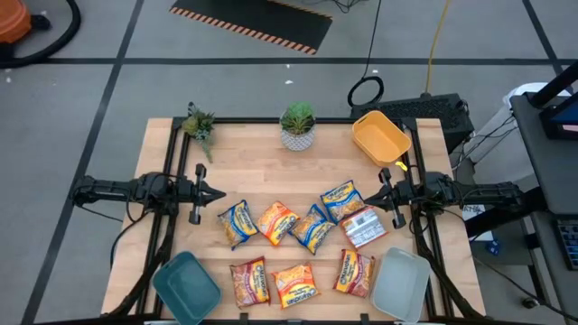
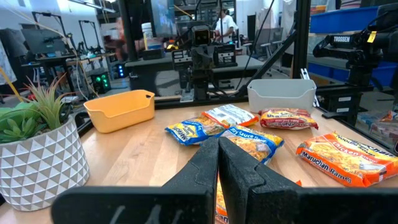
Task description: Sort Maruchan noodles
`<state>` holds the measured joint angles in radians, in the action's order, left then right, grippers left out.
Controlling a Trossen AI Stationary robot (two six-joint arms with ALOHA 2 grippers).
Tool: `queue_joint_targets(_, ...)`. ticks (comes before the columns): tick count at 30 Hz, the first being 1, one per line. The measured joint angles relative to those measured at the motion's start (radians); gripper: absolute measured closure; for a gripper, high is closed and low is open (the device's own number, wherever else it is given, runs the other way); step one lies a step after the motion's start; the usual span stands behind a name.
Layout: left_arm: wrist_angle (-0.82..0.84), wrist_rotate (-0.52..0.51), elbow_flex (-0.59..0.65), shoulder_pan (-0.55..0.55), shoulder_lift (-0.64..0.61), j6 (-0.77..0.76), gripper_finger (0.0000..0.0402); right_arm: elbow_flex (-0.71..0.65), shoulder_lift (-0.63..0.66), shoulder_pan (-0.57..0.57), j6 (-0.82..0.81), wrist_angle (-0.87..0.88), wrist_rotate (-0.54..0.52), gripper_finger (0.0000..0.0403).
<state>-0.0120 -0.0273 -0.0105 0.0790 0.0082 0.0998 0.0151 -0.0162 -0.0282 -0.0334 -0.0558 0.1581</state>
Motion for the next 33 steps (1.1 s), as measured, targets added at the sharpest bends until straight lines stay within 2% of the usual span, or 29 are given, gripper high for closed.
queue_joint_targets(33, -0.024, -0.003, 0.002, 0.000, 0.000, 0.000, 0.0382, 0.000, 0.000, 0.000, 0.125, -0.001, 0.000, 0.0403)
